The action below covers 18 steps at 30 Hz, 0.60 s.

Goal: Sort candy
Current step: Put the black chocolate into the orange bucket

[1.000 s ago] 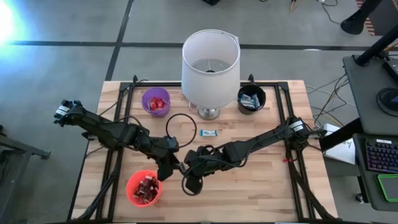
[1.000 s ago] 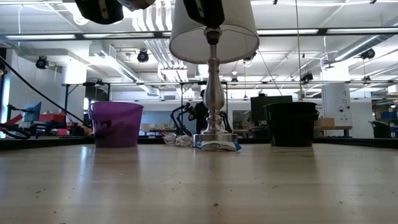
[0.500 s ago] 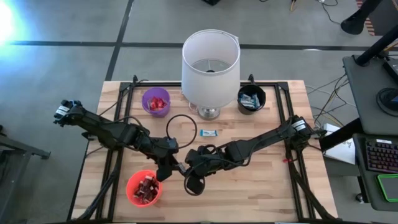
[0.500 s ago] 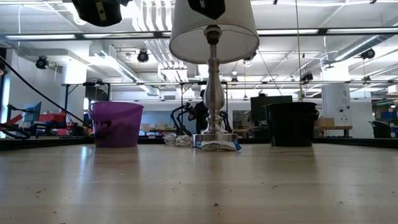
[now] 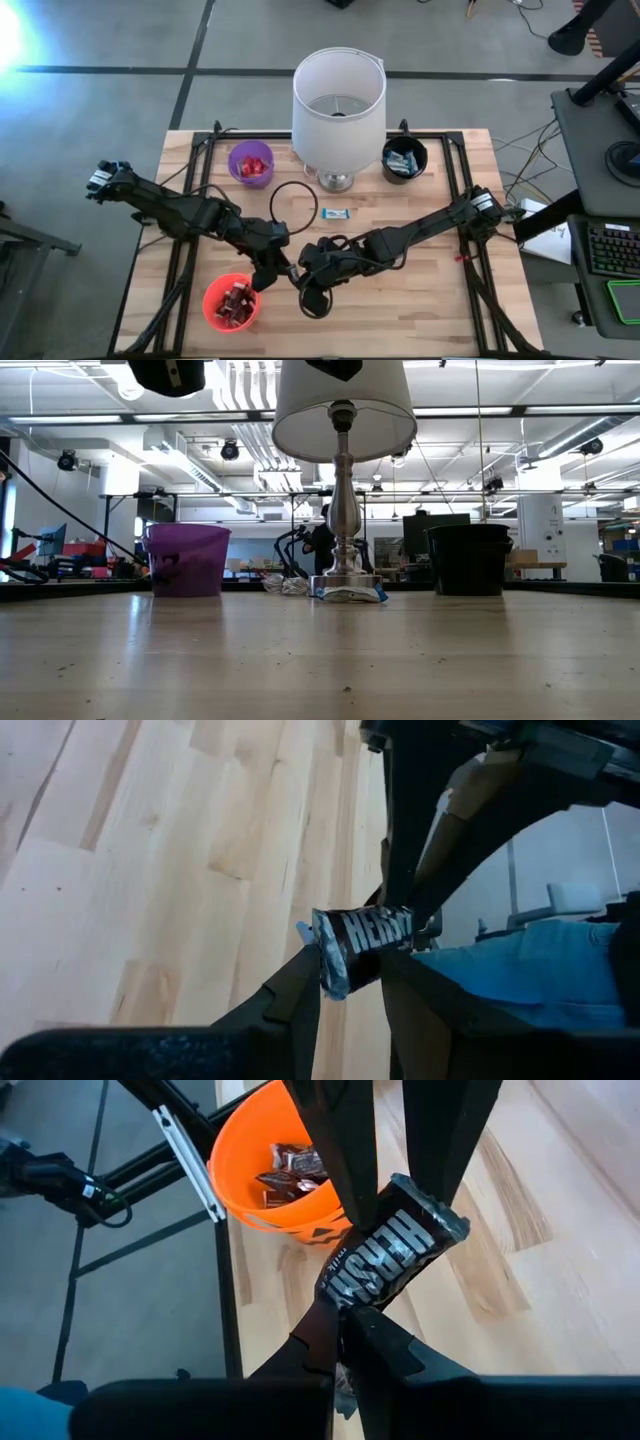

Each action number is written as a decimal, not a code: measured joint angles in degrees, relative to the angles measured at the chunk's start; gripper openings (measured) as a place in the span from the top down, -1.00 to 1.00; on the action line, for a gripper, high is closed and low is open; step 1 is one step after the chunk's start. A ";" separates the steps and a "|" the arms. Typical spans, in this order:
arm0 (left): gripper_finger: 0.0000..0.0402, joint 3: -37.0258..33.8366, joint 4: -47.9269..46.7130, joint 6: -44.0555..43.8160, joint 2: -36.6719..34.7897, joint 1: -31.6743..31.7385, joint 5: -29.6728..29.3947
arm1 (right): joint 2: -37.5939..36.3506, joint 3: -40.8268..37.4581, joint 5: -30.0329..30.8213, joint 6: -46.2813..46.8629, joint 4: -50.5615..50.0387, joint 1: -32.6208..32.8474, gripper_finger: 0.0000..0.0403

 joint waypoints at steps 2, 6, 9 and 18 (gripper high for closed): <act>0.56 0.00 0.00 -0.03 0.00 0.14 0.00 | -0.01 0.00 0.18 -0.01 0.01 0.00 0.96; 0.55 0.00 0.07 -0.05 0.00 0.22 -0.01 | -0.01 0.00 0.25 -0.02 -0.01 -0.02 0.96; 0.55 0.00 0.08 -0.10 0.00 0.22 -0.63 | -0.01 0.00 0.31 -0.02 -0.01 -0.06 0.96; 0.55 0.80 -0.01 -0.22 -0.07 0.22 -0.31 | -0.01 0.00 0.27 -0.02 -0.03 -0.07 0.96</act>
